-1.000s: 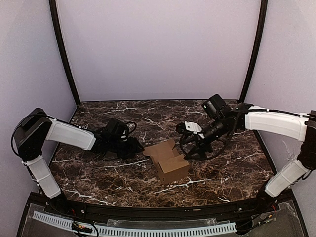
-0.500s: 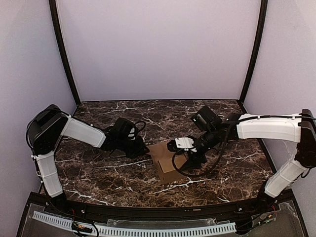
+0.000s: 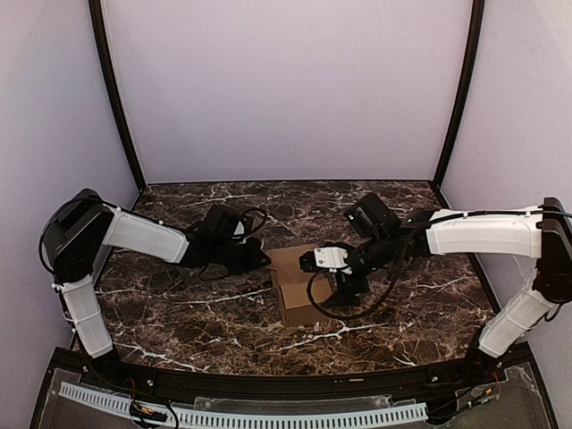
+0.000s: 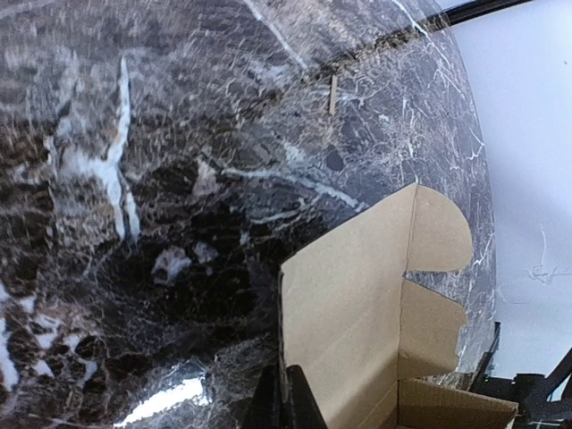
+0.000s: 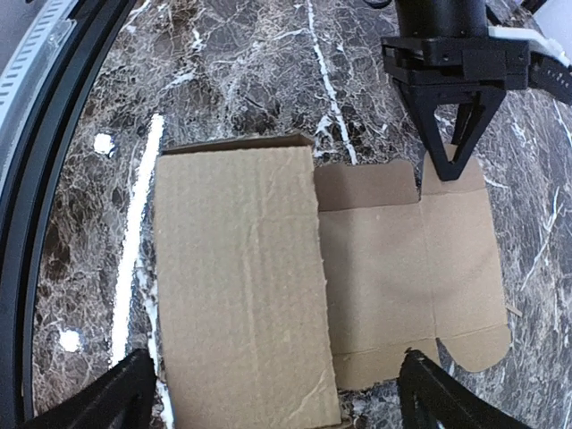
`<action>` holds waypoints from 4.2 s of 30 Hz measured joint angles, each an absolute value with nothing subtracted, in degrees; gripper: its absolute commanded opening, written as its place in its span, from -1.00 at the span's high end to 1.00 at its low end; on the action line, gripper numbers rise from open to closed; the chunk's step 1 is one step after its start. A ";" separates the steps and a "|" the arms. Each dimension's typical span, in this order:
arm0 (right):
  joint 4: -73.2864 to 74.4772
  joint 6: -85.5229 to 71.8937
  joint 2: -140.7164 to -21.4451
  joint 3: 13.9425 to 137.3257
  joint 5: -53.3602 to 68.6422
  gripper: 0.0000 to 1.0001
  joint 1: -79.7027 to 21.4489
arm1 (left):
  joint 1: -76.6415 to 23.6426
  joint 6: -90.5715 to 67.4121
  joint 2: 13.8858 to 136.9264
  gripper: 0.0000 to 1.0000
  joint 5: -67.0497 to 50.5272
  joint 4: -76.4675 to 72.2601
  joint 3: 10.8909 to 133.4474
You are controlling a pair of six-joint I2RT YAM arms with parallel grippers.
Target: Fold the paper box
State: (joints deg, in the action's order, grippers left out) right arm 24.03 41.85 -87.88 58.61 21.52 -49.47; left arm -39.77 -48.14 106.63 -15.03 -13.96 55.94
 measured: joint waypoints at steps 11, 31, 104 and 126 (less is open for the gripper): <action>22.59 33.61 -84.66 67.00 35.40 -0.97 -30.61 | -39.77 -27.53 97.73 0.98 -0.60 -19.64 55.51; 2.85 8.27 -89.43 62.08 40.77 -0.67 -24.73 | -54.24 20.80 100.25 0.98 19.05 -68.71 42.46; 4.97 -1.85 -100.07 63.37 38.81 1.00 -26.37 | -59.31 -30.50 110.10 0.98 23.35 22.11 88.62; 5.85 -4.51 -87.59 58.17 44.12 0.41 -24.45 | -59.09 -29.23 107.55 0.21 30.59 13.39 79.37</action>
State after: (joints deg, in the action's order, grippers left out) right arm 5.85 -4.51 -87.59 58.17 44.12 -24.45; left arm -59.09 -29.23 107.55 30.59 13.39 79.37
